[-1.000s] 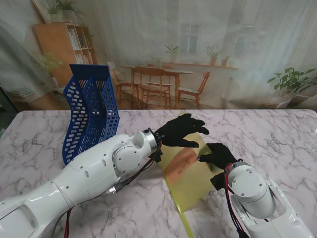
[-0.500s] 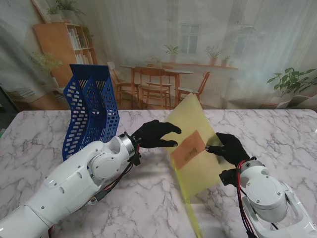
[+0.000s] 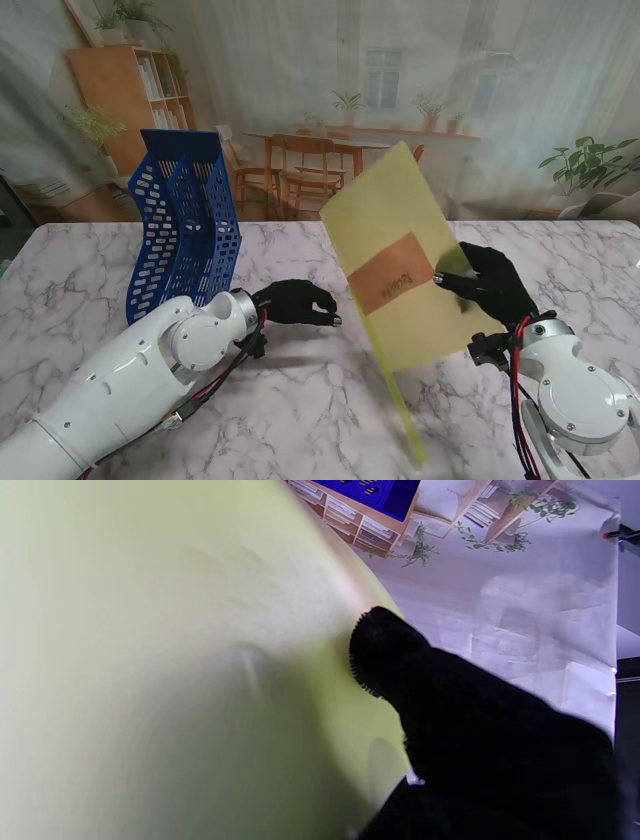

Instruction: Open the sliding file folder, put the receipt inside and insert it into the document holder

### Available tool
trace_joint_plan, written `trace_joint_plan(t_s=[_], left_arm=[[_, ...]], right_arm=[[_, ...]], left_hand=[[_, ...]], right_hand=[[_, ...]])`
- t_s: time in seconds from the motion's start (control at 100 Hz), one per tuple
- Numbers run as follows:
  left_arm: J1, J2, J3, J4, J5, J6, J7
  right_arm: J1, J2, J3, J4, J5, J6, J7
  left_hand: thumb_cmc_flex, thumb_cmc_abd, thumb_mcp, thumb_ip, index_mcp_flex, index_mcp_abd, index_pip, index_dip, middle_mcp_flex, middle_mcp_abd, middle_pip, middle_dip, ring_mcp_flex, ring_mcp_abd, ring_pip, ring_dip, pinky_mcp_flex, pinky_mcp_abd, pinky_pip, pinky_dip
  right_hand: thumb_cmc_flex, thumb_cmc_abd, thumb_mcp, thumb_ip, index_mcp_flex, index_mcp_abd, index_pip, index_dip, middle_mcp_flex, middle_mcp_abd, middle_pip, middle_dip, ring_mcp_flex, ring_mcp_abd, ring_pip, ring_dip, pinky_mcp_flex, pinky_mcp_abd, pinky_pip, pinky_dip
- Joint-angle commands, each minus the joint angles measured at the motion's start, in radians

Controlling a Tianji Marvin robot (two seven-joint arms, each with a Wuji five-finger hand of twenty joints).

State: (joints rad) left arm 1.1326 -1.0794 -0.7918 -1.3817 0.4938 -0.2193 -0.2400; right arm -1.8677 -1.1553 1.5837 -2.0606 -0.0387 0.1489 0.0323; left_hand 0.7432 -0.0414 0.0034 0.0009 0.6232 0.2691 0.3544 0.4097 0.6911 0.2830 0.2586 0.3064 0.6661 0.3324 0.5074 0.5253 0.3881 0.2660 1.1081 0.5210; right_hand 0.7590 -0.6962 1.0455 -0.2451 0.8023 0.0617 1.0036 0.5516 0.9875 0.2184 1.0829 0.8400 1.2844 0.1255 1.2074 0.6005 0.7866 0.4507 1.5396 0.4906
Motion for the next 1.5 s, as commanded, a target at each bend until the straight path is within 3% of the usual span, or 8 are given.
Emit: trace_joint_plan(t_s=[0.0,0.11,0.26,0.64,0.78,1.0,1.23,1.49], left_arm=[[-0.007,0.000,0.017,0.020,-0.044,0.021,-0.049],[-0.037,-0.003,0.052,0.043,-0.179,0.067,-0.130],[-0.068,-0.027,0.084,0.087,-0.362,0.095,-0.179],[-0.027,-0.080,0.058,0.067,-0.556,0.108,-0.120],[0.016,-0.108,0.034,0.035,-0.559,0.101,0.003],[0.107,-0.142,-0.042,-0.064,-0.597,0.146,0.161],[0.136,-0.140,-0.088,-0.121,-0.578,0.166,0.202],[0.112,-0.142,-0.094,-0.110,-0.522,0.190,0.227]], right_arm=[[-0.009,0.002,0.005,-0.014,0.007,-0.006,0.006],[-0.012,0.004,0.009,-0.021,0.018,-0.010,0.014],[-0.010,0.007,0.011,-0.024,0.024,-0.003,0.030],[-0.001,0.011,0.010,0.007,0.022,-0.021,0.049],[0.005,0.011,0.003,0.019,0.024,-0.021,0.048],[0.000,0.014,0.013,0.035,0.026,-0.053,0.060],[-0.010,0.014,0.021,0.043,0.048,-0.035,0.074],[-0.031,0.013,0.041,0.038,0.121,-0.010,0.097]], left_hand=[[-0.085,-0.029,-0.036,-0.026,-0.110,0.032,-0.132,-0.067,-0.133,0.030,-0.086,-0.078,-0.066,0.038,-0.066,-0.043,-0.036,-0.023,-0.085,-0.043],[-0.209,-0.100,-0.039,-0.030,-0.383,-0.050,-0.309,-0.147,-0.422,0.026,-0.185,-0.165,-0.197,0.040,-0.146,-0.096,-0.114,-0.051,-0.211,-0.090],[-0.236,-0.180,-0.041,-0.032,-0.491,-0.110,-0.352,-0.152,-0.533,-0.002,-0.222,-0.186,-0.262,0.038,-0.172,-0.112,-0.159,-0.065,-0.261,-0.107],[-0.216,-0.261,-0.025,-0.025,-0.402,-0.090,-0.286,-0.074,-0.374,-0.252,-0.099,-0.135,-0.182,-0.103,-0.204,-0.163,-0.122,-0.106,-0.253,-0.102],[-0.056,-0.184,-0.026,-0.016,-0.216,-0.170,-0.182,-0.015,-0.168,-0.314,-0.046,-0.106,-0.050,-0.169,-0.144,-0.169,-0.039,-0.116,-0.137,-0.058],[0.376,-0.193,-0.018,-0.004,0.096,-0.206,0.217,0.020,0.278,-0.259,0.057,-0.014,0.221,-0.197,0.051,-0.162,0.145,-0.103,0.070,-0.044],[0.471,-0.226,-0.006,0.001,0.129,-0.131,0.439,0.083,0.416,-0.138,0.188,0.003,0.328,-0.125,0.187,-0.126,0.234,-0.083,0.163,-0.041],[0.504,-0.263,-0.002,0.004,0.155,-0.053,0.445,0.140,0.467,-0.071,0.250,0.022,0.406,-0.073,0.239,-0.098,0.326,-0.058,0.202,-0.062]], right_hand=[[0.066,0.060,0.064,-0.001,0.006,-0.142,0.097,0.039,-0.017,-0.023,0.055,0.017,0.029,-0.044,0.048,-0.005,0.007,0.004,0.038,-0.006],[0.066,0.063,0.063,0.000,0.006,-0.141,0.097,0.040,-0.019,-0.025,0.054,0.018,0.029,-0.044,0.046,-0.006,0.007,0.003,0.037,-0.007],[0.067,0.064,0.060,0.000,0.004,-0.144,0.096,0.040,-0.020,-0.026,0.052,0.020,0.029,-0.043,0.044,-0.006,0.004,0.002,0.036,-0.007],[0.067,0.067,0.056,0.001,0.005,-0.148,0.094,0.042,-0.023,-0.024,0.051,0.027,0.030,-0.039,0.048,-0.003,-0.007,-0.003,0.037,-0.006],[0.067,0.069,0.056,0.001,0.005,-0.153,0.093,0.043,-0.024,-0.025,0.050,0.030,0.028,-0.038,0.051,0.000,-0.008,-0.003,0.039,-0.004],[0.067,0.094,0.035,0.001,-0.014,-0.187,0.094,0.061,-0.054,-0.045,0.049,0.045,0.001,-0.017,0.035,0.003,-0.075,-0.018,0.036,0.010],[0.074,0.165,-0.022,0.006,-0.097,-0.173,0.109,0.087,-0.163,-0.046,-0.015,0.019,-0.135,0.022,-0.004,0.016,-0.190,-0.028,0.021,0.055],[0.065,0.267,-0.184,0.025,-0.227,-0.030,0.137,0.025,-0.447,0.056,-0.354,-0.418,-0.506,0.161,-0.643,-0.191,-0.451,0.064,-0.291,-0.005]])
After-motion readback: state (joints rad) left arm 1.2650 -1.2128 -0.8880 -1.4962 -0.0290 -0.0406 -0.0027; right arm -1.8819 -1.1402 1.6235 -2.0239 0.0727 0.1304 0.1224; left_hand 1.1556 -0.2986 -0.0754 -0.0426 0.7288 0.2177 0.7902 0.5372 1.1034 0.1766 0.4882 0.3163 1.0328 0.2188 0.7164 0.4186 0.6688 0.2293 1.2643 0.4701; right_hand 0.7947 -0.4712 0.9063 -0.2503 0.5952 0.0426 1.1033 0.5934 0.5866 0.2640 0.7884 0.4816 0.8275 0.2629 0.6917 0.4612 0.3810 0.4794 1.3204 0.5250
